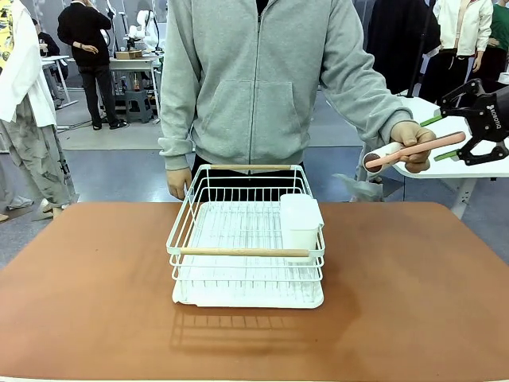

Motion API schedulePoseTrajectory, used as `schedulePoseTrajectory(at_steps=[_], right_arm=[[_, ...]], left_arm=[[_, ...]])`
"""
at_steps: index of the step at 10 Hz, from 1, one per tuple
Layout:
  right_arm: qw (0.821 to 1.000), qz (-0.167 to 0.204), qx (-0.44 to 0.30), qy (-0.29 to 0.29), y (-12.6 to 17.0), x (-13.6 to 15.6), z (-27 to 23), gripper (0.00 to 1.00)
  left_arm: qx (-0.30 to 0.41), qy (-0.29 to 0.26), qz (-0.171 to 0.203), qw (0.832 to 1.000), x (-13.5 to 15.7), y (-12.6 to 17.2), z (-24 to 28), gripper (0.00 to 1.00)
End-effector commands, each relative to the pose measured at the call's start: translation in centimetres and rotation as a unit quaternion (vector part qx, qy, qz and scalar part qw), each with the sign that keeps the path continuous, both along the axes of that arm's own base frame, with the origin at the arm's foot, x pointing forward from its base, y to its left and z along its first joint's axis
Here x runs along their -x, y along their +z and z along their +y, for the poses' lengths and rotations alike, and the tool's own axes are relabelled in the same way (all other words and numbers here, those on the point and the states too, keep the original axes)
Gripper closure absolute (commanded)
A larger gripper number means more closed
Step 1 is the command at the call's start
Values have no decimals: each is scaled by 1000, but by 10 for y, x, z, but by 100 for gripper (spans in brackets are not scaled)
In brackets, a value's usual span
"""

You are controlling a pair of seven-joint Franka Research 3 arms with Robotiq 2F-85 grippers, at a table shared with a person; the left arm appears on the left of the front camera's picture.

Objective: Clean the table.
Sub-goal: Pick up the Lint Roller when the human hands it over.

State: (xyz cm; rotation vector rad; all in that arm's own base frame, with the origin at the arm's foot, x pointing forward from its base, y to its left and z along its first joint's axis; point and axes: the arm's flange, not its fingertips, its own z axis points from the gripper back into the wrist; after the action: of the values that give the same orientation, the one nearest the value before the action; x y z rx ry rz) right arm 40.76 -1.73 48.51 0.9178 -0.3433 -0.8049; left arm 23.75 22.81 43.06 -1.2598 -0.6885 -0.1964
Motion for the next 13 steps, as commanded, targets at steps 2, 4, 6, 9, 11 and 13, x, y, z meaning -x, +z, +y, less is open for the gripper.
schedulePoseTrajectory(at_steps=[2,4,6,9,11,13], right_arm=[[1000,-18,-7,3,-5,-9,0,63],[1000,-16,-7,6,-6,-9,-1,83],[1000,-17,-7,6,-5,-8,-2,100],[1000,-17,-6,7,-4,-7,-2,99],[1000,-2,0,1,-3,-5,-4,99],[1000,-2,0,1,-3,-5,-4,99]], left_arm=[[3,-1,-3,1000,3,1,1,0],[3,-1,-3,1000,3,1,1,0],[3,-1,-3,1000,3,1,1,0],[3,-1,-3,1000,3,1,1,0],[3,-1,-3,1000,3,1,1,0],[3,-1,-3,1000,3,1,1,0]])
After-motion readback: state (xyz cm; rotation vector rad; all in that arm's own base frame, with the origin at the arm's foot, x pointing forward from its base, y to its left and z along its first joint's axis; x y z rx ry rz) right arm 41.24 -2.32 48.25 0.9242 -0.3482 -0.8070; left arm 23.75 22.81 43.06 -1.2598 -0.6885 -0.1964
